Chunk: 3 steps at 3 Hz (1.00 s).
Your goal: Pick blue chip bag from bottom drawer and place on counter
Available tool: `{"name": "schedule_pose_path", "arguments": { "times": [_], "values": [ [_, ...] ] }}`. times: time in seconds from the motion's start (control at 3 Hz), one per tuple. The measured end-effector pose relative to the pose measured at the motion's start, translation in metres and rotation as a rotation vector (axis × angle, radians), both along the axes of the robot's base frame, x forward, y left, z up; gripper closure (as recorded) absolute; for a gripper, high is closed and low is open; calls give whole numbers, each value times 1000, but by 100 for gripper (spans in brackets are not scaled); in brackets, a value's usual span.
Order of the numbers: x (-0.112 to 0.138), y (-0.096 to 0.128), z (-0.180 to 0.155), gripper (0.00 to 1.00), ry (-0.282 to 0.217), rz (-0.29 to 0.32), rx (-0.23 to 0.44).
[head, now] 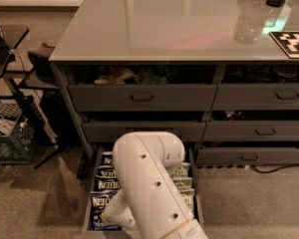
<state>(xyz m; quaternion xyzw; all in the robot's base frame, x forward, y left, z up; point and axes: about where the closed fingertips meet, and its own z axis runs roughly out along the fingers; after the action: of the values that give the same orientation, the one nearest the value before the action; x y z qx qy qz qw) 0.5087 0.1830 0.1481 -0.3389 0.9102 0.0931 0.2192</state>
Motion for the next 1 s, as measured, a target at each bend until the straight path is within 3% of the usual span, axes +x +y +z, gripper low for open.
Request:
{"name": "schedule_pose_path", "arguments": {
  "times": [1.0],
  "values": [
    [2, 0, -2, 98, 32, 5, 21]
  ]
}}
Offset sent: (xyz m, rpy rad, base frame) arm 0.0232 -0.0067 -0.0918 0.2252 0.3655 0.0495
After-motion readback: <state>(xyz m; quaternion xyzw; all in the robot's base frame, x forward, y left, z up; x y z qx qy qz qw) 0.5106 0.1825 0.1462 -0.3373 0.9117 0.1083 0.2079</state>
